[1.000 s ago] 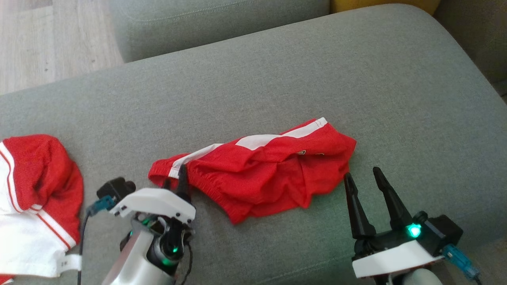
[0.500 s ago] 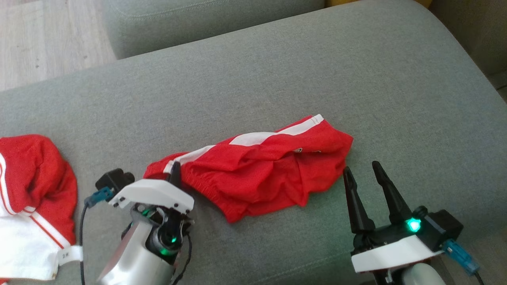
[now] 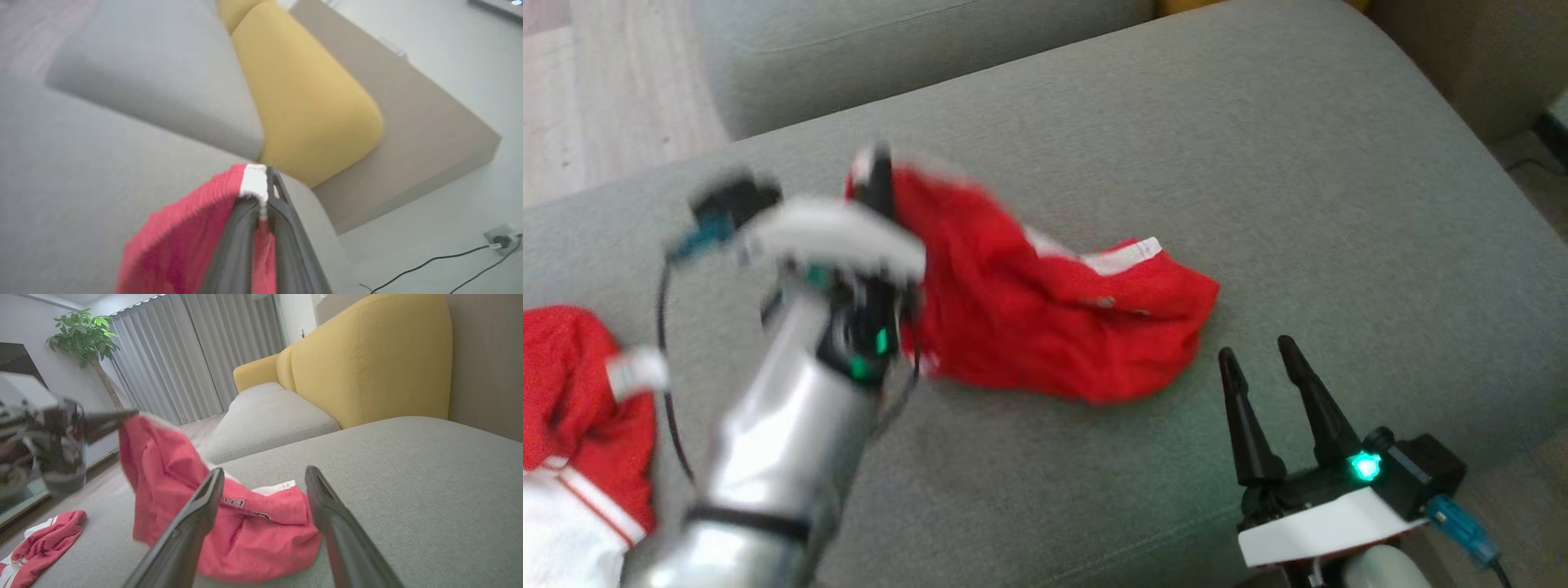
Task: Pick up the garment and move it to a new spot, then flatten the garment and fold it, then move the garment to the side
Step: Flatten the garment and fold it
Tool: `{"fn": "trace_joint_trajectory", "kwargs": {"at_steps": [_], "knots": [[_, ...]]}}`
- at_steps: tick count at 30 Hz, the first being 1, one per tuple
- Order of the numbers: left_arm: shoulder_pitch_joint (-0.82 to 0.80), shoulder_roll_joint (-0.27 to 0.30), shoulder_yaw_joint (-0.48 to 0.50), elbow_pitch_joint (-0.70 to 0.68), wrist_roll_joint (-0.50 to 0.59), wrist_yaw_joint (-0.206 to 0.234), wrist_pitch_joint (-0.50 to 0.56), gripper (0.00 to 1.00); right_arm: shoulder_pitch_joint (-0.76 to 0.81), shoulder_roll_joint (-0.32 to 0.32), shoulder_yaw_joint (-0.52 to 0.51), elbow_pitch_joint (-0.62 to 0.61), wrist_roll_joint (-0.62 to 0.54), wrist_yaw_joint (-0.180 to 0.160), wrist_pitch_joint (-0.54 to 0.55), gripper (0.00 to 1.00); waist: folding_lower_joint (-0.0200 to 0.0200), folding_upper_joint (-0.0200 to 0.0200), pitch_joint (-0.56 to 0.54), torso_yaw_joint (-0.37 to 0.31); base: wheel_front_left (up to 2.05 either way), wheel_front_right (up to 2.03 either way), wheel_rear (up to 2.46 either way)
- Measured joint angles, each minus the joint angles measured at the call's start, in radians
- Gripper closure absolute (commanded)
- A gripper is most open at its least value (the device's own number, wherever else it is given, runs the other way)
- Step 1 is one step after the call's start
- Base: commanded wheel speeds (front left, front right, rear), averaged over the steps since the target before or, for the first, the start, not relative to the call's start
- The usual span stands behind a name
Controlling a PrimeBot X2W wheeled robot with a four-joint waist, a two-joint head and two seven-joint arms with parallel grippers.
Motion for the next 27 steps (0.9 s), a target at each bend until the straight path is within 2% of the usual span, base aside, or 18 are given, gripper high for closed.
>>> {"fn": "trace_joint_trajectory", "kwargs": {"at_steps": [5, 8, 13, 16, 19, 22, 25, 27], "knots": [[-0.202, 0.002, -0.001, 0.030, 0.023, -0.004, 0.018, 1.00, 0.000, 0.000, 0.019, 0.004, 0.009, 0.000, 0.000, 0.00, 0.0000, 0.0000, 0.002, -0.044, 0.00, 0.00, 0.00], [-0.300, 0.001, -0.005, 0.059, 0.039, -0.029, 0.021, 1.00, -0.001, 0.000, 0.019, 0.009, 0.012, 0.000, 0.000, 0.00, 0.0000, 0.0000, 0.005, -0.072, 0.00, 0.00, 0.00], [-0.432, -0.005, -0.027, 0.091, 0.069, -0.083, -0.022, 1.00, -0.001, 0.000, 0.024, 0.012, 0.020, 0.000, 0.000, 0.00, 0.0000, 0.0000, 0.006, -0.105, 0.00, 0.00, 0.00], [-0.478, -0.011, -0.049, 0.094, 0.071, -0.138, -0.046, 1.00, -0.002, 0.000, 0.024, 0.012, 0.029, 0.000, 0.000, 0.00, 0.0000, 0.0000, 0.011, -0.113, 0.00, 0.00, 0.00], [-0.465, -0.013, -0.074, 0.078, 0.055, -0.194, -0.056, 1.00, -0.006, 0.000, 0.016, 0.009, 0.030, 0.000, 0.000, 0.00, 0.0000, 0.0000, 0.011, -0.108, 0.00, 0.00, 0.00], [-0.391, -0.013, -0.131, 0.025, 0.021, -0.231, -0.061, 1.00, -0.009, 0.000, 0.003, 0.009, 0.030, 0.000, 0.000, 0.00, 0.0000, 0.0000, 0.012, -0.094, 0.00, 0.00, 0.00], [-0.203, -0.012, -0.206, -0.056, -0.041, -0.256, -0.026, 1.00, -0.011, 0.000, -0.007, 0.009, 0.032, 0.000, 0.000, 0.00, 0.0000, 0.0000, 0.005, -0.079, 0.00, 0.00, 0.00], [-0.041, -0.010, -0.258, -0.101, -0.068, -0.257, 0.001, 1.00, -0.011, 0.000, -0.012, 0.008, 0.032, 0.000, 0.000, 0.00, 0.0000, 0.0000, 0.002, -0.066, 0.00, 0.00, 0.00]]}}
